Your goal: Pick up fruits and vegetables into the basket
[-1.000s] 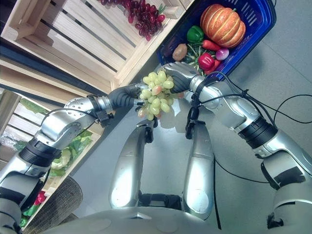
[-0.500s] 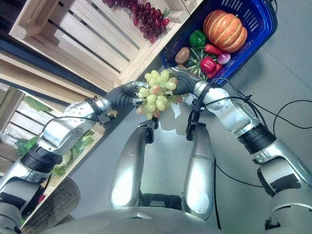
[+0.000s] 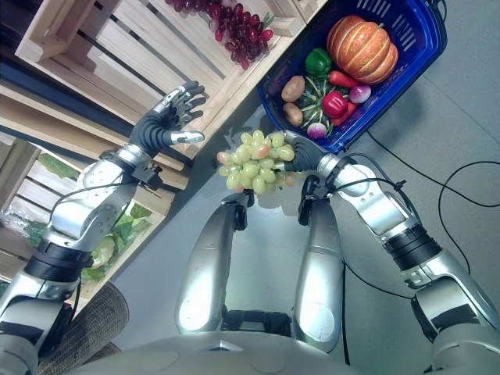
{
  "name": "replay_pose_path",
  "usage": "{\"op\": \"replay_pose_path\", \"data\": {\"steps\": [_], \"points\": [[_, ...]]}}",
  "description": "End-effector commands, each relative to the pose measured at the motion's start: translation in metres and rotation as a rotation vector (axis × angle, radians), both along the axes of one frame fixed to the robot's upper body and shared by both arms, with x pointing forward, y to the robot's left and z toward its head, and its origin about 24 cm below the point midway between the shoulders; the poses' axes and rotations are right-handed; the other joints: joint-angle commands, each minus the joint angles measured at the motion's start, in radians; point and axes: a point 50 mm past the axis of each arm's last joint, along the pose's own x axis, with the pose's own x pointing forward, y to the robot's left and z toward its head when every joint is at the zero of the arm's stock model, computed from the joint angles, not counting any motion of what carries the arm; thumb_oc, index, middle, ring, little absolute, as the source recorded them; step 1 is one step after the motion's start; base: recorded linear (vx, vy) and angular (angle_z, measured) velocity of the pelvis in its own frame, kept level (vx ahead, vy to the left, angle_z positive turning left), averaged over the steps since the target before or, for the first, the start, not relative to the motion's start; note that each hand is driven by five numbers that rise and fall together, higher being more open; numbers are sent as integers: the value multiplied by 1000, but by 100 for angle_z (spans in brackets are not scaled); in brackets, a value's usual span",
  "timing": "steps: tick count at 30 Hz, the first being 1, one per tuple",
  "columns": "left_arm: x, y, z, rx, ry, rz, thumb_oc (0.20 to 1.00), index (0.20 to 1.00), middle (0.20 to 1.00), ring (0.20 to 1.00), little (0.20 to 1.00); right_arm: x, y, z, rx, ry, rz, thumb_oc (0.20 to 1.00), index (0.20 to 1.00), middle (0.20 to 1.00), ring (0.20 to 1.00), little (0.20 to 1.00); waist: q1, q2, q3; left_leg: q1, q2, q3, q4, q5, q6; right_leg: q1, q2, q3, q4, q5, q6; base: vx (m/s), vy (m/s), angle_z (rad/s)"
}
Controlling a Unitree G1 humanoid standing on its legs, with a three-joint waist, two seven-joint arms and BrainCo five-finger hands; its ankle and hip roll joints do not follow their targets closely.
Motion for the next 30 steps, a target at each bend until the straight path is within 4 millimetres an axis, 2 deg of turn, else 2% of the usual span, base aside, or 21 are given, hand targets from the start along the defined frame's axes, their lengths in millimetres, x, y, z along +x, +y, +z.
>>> {"op": "replay_pose_path", "data": {"steps": [1,7,13,15,21,22,23,29,30], "points": [[-8,17,16,-83,-152,124,1000,1000,1000,1000,1000,-19,21,35,171,-125,183,200,200,200,200,200,-20,10,-44,47,-62,99,84,-173,97,45,72,-6,-81,38,46,0,0,0],[-15,43,19,-141,-254,323,1000,1000,1000,1000,1000,-26,10,44,338,-131,200,200,200,200,200,200,-20,8,-44,47,-58,102,85,-172,92,47,68,-8,-78,34,46,0,0,0],[-21,49,5,-139,-248,376,1000,1000,1000,1000,1000,-30,-1,47,515,-143,179,200,200,200,200,200,-17,2,-44,30,-52,105,94,-175,92,36,67,-18,-67,32,47,-2,-21,0],[-25,52,-12,-105,-207,384,1000,1000,1000,1000,1000,-30,-19,47,670,-152,119,200,200,200,200,200,-14,-3,-44,7,-44,109,101,-175,92,17,65,-27,-58,32,49,-16,-70,2],[-35,52,-29,11,-210,321,1000,1000,1000,1000,1000,-26,-52,43,889,-161,17,200,200,200,200,200,-1,0,-44,-32,-35,109,109,-174,94,-19,57,-41,-51,39,50,-9,-48,3],[-35,52,-29,11,-211,320,1000,1000,1000,1000,1000,-26,-53,43,890,-161,17,200,200,200,200,200,-1,1,-44,-33,-35,108,110,-174,94,-19,57,-41,-50,39,50,-27,-99,4],[-38,52,-38,-10,-152,260,1000,1000,1000,1000,1000,-24,-68,45,983,-169,-20,200,200,200,200,200,10,5,-44,-58,-33,103,111,-171,96,-44,51,-48,-49,45,51,-27,-94,6],[-45,44,-62,-25,-6,132,1000,1000,1000,1000,1000,-12,-104,55,1163,-207,-163,200,200,200,200,200,41,36,-44,-137,-33,83,105,-153,97,-125,38,-58,-41,60,52,-21,-68,7],[-44,44,-63,-29,3,129,1000,1000,1000,1000,1000,-12,-105,56,1170,-208,-168,200,200,200,200,200,42,38,-44,-141,-33,82,105,-152,97,-129,38,-59,-41,61,53,0,0,0]]}}
